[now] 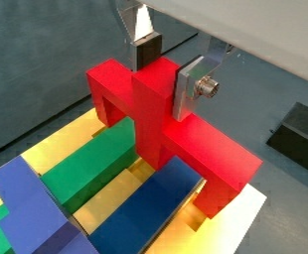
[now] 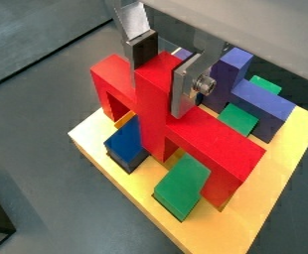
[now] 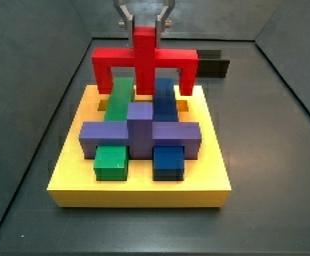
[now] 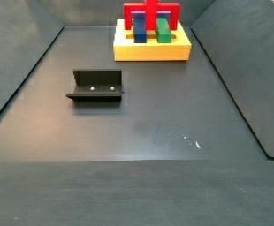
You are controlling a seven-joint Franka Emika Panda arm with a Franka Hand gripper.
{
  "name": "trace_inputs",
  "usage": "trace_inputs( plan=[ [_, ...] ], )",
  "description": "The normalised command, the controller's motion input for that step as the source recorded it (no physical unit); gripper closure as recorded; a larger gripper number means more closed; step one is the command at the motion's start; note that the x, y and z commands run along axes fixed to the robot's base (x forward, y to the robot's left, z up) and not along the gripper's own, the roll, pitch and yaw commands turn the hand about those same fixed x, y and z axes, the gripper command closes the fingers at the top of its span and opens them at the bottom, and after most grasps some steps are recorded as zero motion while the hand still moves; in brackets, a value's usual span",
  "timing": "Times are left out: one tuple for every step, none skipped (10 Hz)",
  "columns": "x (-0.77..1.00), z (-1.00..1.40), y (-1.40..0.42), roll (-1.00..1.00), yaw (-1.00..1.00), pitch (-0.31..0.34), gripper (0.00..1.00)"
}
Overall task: Pick up the red object. Move up. Move to above the board. Insert the red object.
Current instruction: Insert the red object.
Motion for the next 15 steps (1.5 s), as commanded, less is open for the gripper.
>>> trace_inputs(
  plan=[
    [0.0, -0.17, 0.0, 0.05, 0.0, 0.0, 1.0],
    [-0.26, 0.0, 0.0, 0.0, 0.0, -0.007, 1.0],
    [-0.26, 0.0, 0.0, 0.0, 0.0, -0.029, 1.0],
    [-0.24, 0.0, 0.0, 0.0, 0.0, -0.026, 1.0],
    [-0.04, 0.0, -0.01, 0.0, 0.0, -0.03, 1.0],
    [0.0, 0.0, -0.03, 0.0, 0.0, -0.024, 1.0],
    [0.0, 0.0, -0.05, 0.0, 0.0, -0.031, 1.0],
    [0.06, -0.05, -0.09, 0.0, 0.0, -0.036, 1.0],
    [0.05, -0.1, -0.09, 0.0, 0.0, -0.019, 1.0],
    [0.05, -0.13, -0.1, 0.0, 0.0, -0.011, 1.0],
    [0.03, -0.16, -0.09, 0.0, 0.0, -0.017, 1.0],
    [0.05, -0.19, -0.07, 0.02, 0.0, -0.006, 1.0],
    [0.13, -0.14, -0.05, 0.04, 0.0, 0.0, 1.0],
    [0.06, -0.13, 0.0, 0.1, 0.0, 0.0, 1.0],
    [0.01, -0.06, -0.06, 0.17, 0.0, 0.001, 1.0]
  ],
)
